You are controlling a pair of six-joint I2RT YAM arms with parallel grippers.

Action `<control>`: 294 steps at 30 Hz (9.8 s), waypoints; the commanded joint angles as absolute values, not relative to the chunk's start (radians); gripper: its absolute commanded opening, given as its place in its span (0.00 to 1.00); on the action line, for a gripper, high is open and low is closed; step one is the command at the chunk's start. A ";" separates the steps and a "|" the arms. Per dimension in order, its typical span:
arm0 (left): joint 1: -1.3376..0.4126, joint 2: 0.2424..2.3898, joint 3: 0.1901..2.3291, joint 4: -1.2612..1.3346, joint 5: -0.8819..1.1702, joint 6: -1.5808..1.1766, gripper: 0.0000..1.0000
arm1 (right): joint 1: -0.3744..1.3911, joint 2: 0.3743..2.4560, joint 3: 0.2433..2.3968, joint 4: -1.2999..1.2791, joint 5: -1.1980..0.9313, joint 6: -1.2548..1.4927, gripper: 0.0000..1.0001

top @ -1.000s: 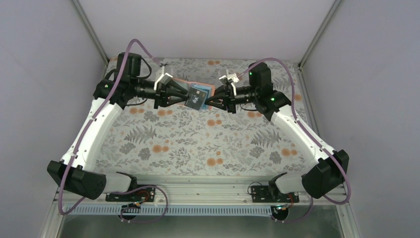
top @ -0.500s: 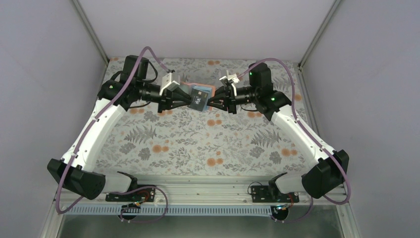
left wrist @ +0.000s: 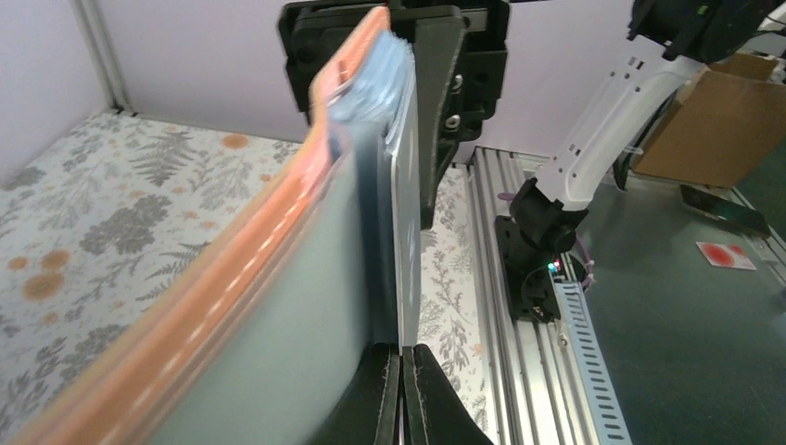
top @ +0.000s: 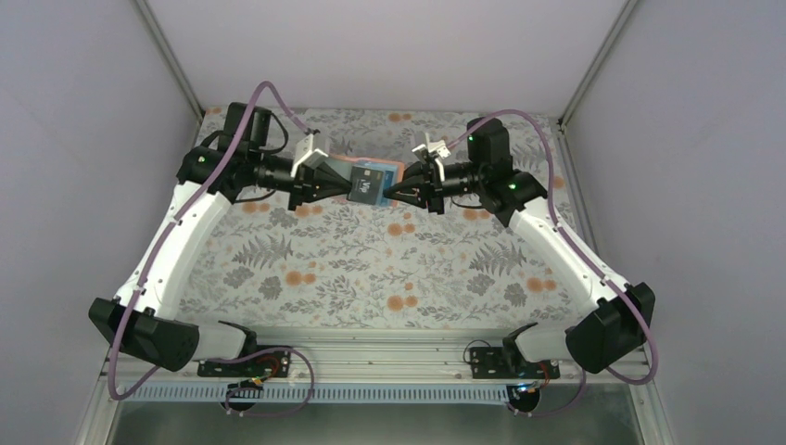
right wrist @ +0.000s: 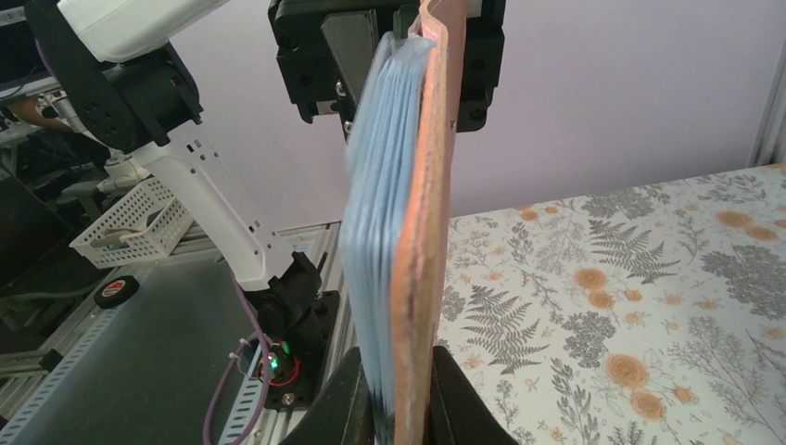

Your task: Take the credit cards out of the card holder

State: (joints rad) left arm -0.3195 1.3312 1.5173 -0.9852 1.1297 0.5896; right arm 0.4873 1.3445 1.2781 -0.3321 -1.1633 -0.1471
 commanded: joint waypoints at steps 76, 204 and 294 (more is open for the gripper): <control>0.038 2.082 1.235 -0.634 1.032 0.174 0.02 | 0.248 1.486 1.304 -0.337 -0.902 0.058 0.04; -0.377 1.464 1.495 -0.816 0.987 0.538 1.00 | 0.581 1.412 1.350 -0.262 -0.875 0.019 0.04; -0.379 1.467 1.531 -0.773 1.069 0.466 0.39 | 0.484 1.305 1.215 -0.204 -1.095 -0.050 0.04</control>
